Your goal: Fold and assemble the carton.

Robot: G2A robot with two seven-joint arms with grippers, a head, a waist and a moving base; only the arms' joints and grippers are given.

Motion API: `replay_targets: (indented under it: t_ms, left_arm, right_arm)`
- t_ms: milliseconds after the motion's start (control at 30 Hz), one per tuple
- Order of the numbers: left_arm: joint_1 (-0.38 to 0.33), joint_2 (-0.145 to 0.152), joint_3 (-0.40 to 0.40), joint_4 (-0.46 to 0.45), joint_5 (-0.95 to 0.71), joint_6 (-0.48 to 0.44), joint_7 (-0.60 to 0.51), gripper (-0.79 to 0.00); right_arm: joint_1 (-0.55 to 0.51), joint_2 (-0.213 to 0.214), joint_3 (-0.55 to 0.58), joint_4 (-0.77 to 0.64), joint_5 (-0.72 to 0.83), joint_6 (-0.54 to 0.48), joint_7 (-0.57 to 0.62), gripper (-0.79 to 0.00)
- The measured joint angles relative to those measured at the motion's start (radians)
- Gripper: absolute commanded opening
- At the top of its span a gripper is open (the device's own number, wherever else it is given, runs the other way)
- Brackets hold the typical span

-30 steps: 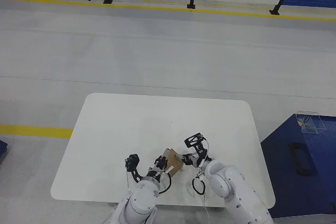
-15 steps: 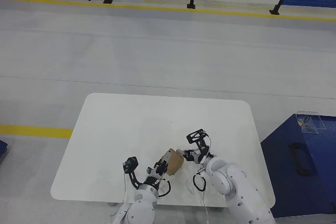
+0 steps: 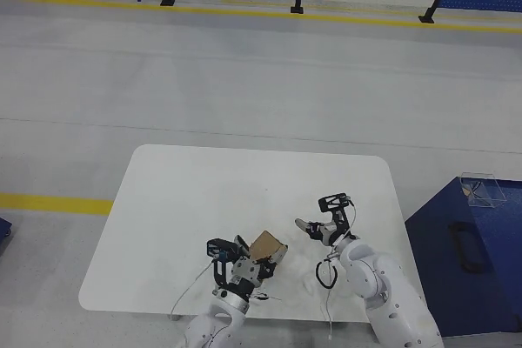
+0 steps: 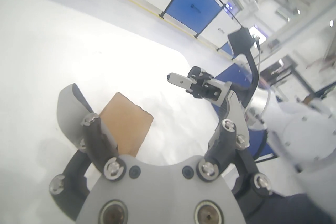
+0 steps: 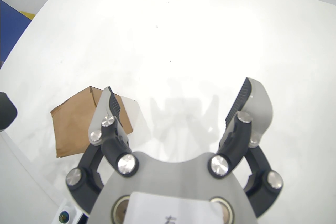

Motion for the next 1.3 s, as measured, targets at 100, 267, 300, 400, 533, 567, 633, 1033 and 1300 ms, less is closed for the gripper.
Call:
replay_targets:
  t_ms: [100,267,300,400,533,567,633,1033,1300]
  left_arm:
    - [-0.038,0.008,0.007,0.063,0.163,-0.039,-0.001,0.0]
    - [-0.08,0.02,-0.007,0.123,0.285,-0.086,-0.034,0.0]
    - [-0.085,0.021,-0.009,0.13,0.29,-0.089,-0.039,0.0]
    - [-0.098,0.024,-0.006,0.16,0.353,-0.064,-0.053,0.0]
    - [-0.115,0.024,0.009,0.2,0.415,-0.035,-0.052,0.0]
    - [-0.118,0.024,0.011,0.206,0.43,-0.026,-0.044,0.0]
    - [-0.122,0.024,0.017,0.222,0.459,-0.007,-0.023,0.0]
    - [-0.153,0.015,0.05,0.281,0.499,0.031,0.002,-0.785]
    - [-0.129,0.007,0.044,0.218,0.406,0.057,-0.105,-0.785]
  right_arm:
    - [0.001,0.001,0.003,0.003,0.0,-0.001,0.002,0.0]
    - [0.001,0.0,0.003,0.003,0.0,-0.001,0.002,0.0]
    - [0.001,0.0,0.003,0.003,0.0,-0.001,0.001,0.0]
    - [0.001,0.0,0.003,0.003,0.0,-0.001,0.001,0.0]
    - [0.001,0.0,0.003,0.003,0.0,-0.001,0.001,0.0]
    - [0.001,0.0,0.003,0.003,0.0,-0.001,0.001,0.0]
    - [0.001,0.0,0.003,0.003,0.0,-0.001,0.001,0.0]
    - [0.001,0.0,0.003,0.003,0.0,-0.001,0.001,0.0]
    - [0.001,0.0,0.003,0.003,0.0,-0.001,0.001,0.0]
